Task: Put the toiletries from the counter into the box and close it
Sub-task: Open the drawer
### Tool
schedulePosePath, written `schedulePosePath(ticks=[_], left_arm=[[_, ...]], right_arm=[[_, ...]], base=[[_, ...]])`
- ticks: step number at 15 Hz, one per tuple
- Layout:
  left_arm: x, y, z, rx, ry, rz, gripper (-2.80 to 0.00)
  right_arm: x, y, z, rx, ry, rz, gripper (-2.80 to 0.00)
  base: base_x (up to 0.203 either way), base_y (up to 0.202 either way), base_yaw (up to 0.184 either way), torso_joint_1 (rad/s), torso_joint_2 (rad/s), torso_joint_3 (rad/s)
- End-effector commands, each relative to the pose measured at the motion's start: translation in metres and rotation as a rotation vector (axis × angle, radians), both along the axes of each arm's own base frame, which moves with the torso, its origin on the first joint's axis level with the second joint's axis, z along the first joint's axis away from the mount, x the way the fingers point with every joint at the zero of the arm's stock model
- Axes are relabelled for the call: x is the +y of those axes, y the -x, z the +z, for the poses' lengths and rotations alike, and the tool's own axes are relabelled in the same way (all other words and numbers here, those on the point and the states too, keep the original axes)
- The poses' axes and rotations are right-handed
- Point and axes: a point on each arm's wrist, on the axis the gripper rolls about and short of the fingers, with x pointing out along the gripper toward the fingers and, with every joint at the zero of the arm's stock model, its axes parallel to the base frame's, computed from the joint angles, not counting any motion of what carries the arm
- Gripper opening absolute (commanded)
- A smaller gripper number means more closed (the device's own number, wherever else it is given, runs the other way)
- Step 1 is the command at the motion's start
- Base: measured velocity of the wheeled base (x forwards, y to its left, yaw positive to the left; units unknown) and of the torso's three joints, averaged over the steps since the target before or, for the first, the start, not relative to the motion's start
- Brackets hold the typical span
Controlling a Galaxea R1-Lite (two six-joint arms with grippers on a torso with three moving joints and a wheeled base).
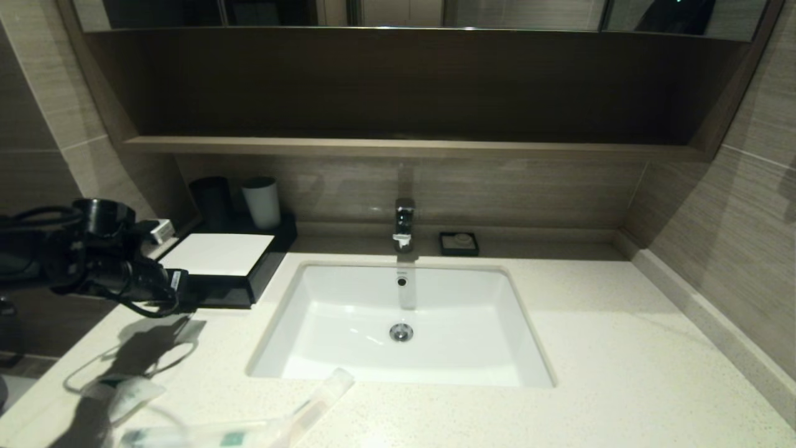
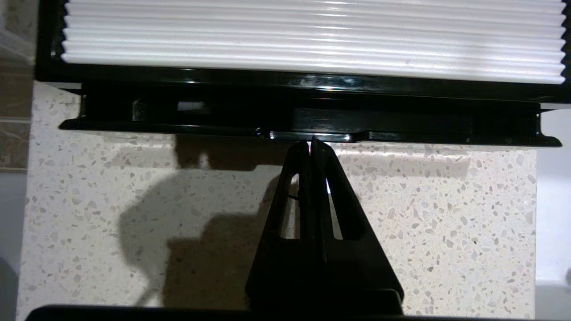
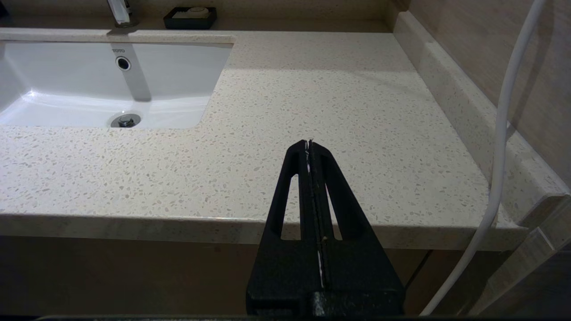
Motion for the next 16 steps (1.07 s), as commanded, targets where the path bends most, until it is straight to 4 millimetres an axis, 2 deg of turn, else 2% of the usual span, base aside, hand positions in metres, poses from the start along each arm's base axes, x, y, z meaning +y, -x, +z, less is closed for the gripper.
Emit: schedulePosePath(ticks=[1, 7, 16], left_arm=[[-0.002, -0.003, -0.006, 0.013, 0.001, -0.007, -2.80], [0.000, -0.008, -0.009, 0.015, 0.004, -0.012, -2.80], [0.004, -0.006, 0.000, -0.020, 0.001, -0.011, -2.80]], right_arm=[[0.000, 0.000, 0.000, -0.001, 0.000, 0.000, -2.80], [0.000, 0.000, 0.000, -0.002, 0.000, 0.000, -2.80], [0.000, 0.000, 0.000, 0.000, 0.000, 0.000, -2.80]], base=[[0.000, 0.000, 0.000, 0.000, 0.00, 0.000], [0.000, 0.000, 0.000, 0.000, 0.00, 0.000], [0.000, 0.000, 0.000, 0.000, 0.00, 0.000]])
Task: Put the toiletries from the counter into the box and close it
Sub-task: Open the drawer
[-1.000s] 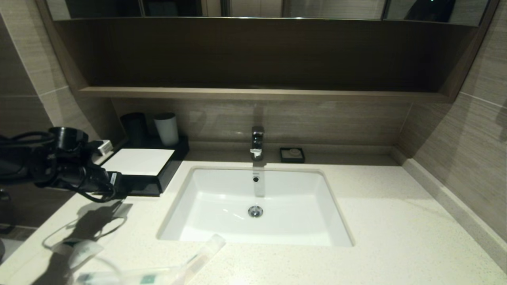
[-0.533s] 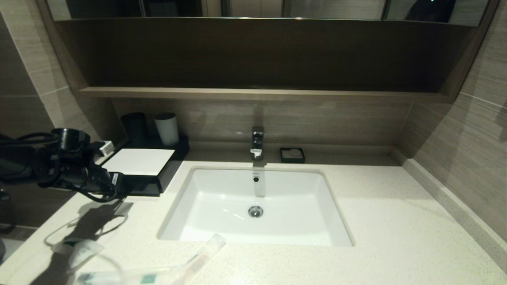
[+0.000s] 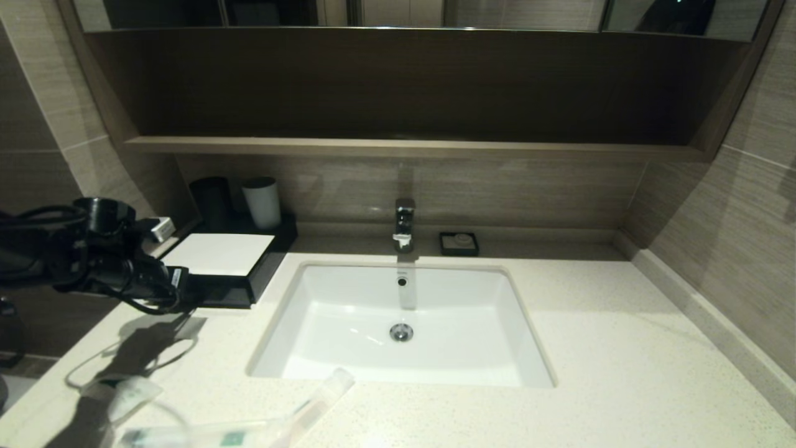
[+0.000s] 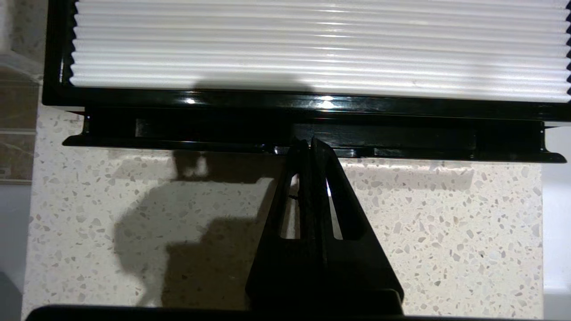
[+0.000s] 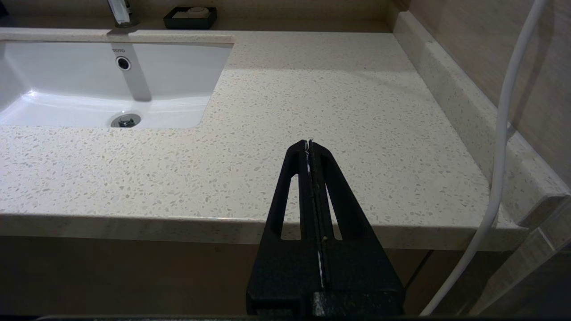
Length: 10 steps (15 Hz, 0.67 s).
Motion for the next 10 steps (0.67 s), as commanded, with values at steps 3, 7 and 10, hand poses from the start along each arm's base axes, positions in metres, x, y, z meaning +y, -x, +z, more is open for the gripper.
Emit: schedulePosePath(ticks=[3, 7, 10], left_arm=[[0.002, -0.005, -0.004, 0.005, 0.000, 0.003, -2.80], [0.004, -0.012, -0.009, -0.001, 0.004, 0.002, -2.80], [0.005, -0.016, -0.017, 0.016, 0.007, 0.000, -2.80]], right_arm=[[0.000, 0.000, 0.000, -0.001, 0.001, 0.000, -2.80], [0.000, 0.000, 0.000, -0.001, 0.001, 0.000, -2.80], [0.000, 0.000, 0.000, -0.001, 0.001, 0.000, -2.80]], base=[[0.000, 0.000, 0.000, 0.000, 0.00, 0.000], [0.000, 0.000, 0.000, 0.000, 0.00, 0.000], [0.000, 0.000, 0.000, 0.000, 0.00, 0.000]])
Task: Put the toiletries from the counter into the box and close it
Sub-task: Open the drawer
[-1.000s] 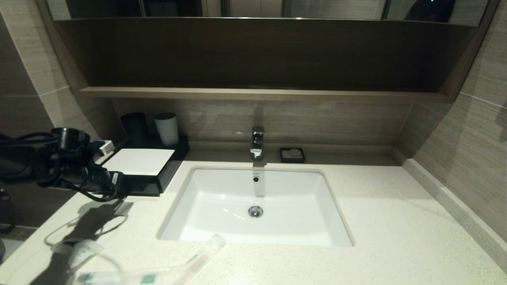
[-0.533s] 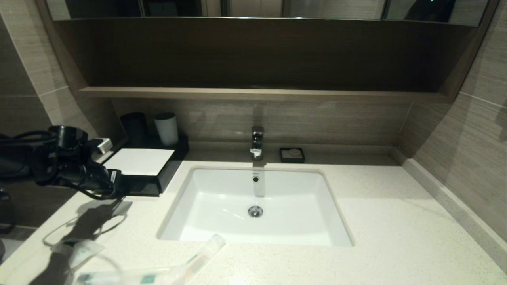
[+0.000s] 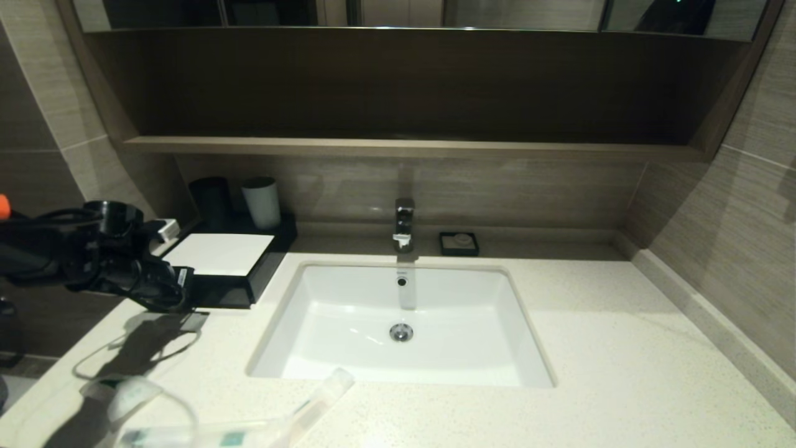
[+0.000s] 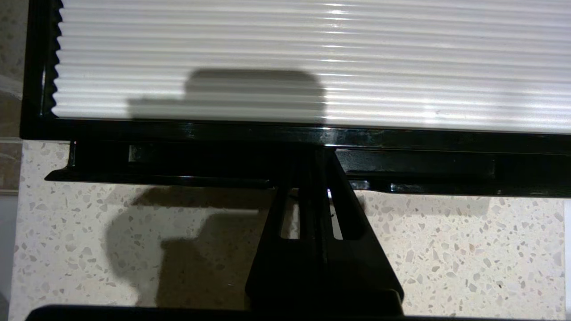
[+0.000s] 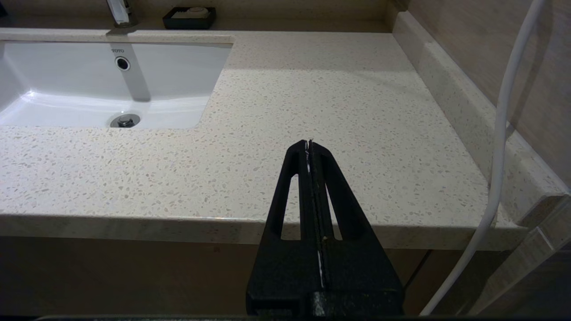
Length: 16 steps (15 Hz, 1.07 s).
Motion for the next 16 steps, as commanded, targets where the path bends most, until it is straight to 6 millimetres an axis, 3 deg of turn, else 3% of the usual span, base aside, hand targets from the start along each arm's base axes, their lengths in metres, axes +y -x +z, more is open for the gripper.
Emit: schedulePosePath(ticks=[1, 6, 16], left_arm=[[0.000, -0.002, -0.006, 0.015, 0.004, -0.002, -2.80], [-0.001, 0.006, -0.001, 0.028, 0.001, 0.003, -2.80], [0.008, 0.048, 0.000, 0.267, -0.079, 0.000, -2.80]], right_arm=[[0.000, 0.000, 0.000, 0.000, 0.000, 0.000, -2.80], [0.000, 0.000, 0.000, 0.001, 0.000, 0.000, -2.80], [0.000, 0.000, 0.000, -0.001, 0.000, 0.000, -2.80]], base=[[0.000, 0.000, 0.000, 0.000, 0.00, 0.000], [0.000, 0.000, 0.000, 0.000, 0.00, 0.000], [0.000, 0.000, 0.000, 0.000, 0.00, 0.000]])
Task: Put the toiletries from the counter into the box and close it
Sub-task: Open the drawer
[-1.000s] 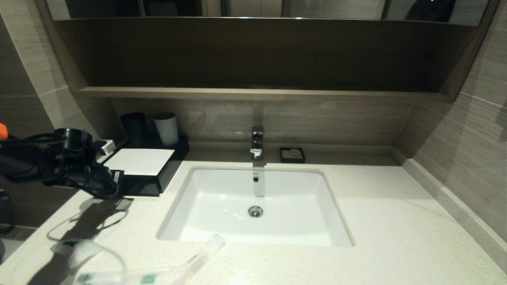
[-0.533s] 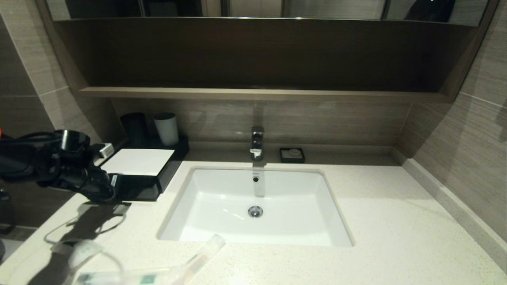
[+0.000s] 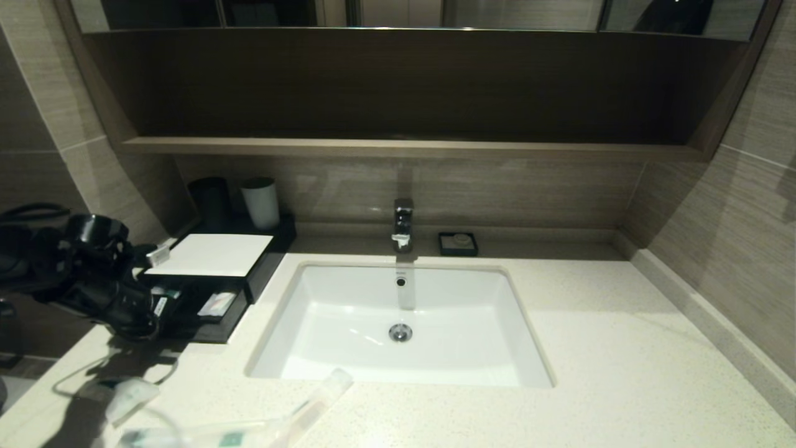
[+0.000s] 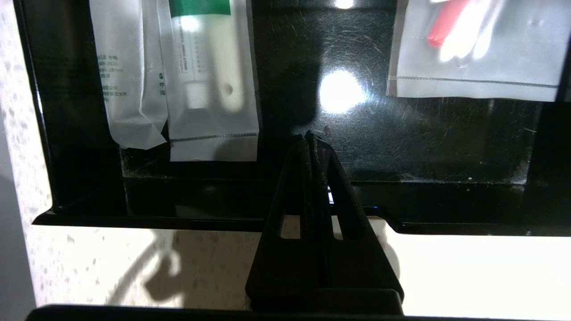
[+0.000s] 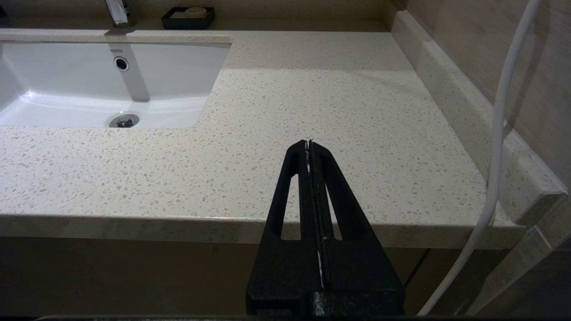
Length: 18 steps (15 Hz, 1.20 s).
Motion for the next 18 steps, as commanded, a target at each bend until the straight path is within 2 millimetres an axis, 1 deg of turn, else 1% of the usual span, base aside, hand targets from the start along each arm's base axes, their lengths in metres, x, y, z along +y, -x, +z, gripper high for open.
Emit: schedulePosePath(ticks=[1, 6, 9, 11, 14, 16, 18], left_arm=[[0.003, 0.006, 0.004, 0.000, -0.016, 0.014, -2.80], [-0.003, 0.029, 0.013, 0.071, -0.025, 0.025, -2.80], [-0.006, 0.040, 0.016, 0.086, -0.035, 0.031, -2.80], [-0.008, 0.043, 0.021, 0.059, -0.037, 0.031, -2.80], [-0.008, 0.043, 0.042, -0.077, -0.079, 0.041, -2.80], [-0.009, 0.048, 0.067, -0.205, -0.107, 0.060, -2.80], [-0.013, 0.058, 0.096, -0.309, -0.130, 0.141, -2.80]], right_arm=[[0.000, 0.000, 0.000, -0.002, 0.001, 0.000, -2.80], [0.000, 0.000, 0.000, 0.000, 0.001, 0.000, -2.80], [0.000, 0.000, 0.000, 0.000, 0.001, 0.000, -2.80], [0.000, 0.000, 0.000, 0.000, 0.001, 0.000, -2.80], [0.000, 0.000, 0.000, -0.001, 0.001, 0.000, -2.80], [0.000, 0.000, 0.000, -0.001, 0.001, 0.000, -2.80], [0.000, 0.000, 0.000, -0.002, 0.001, 0.000, -2.80]], base=[[0.000, 0.000, 0.000, 0.000, 0.00, 0.000], [0.000, 0.000, 0.000, 0.000, 0.00, 0.000], [0.000, 0.000, 0.000, 0.000, 0.00, 0.000], [0.000, 0.000, 0.000, 0.000, 0.00, 0.000], [0.000, 0.000, 0.000, 0.000, 0.00, 0.000], [0.000, 0.000, 0.000, 0.000, 0.00, 0.000], [0.000, 0.000, 0.000, 0.000, 0.00, 0.000]])
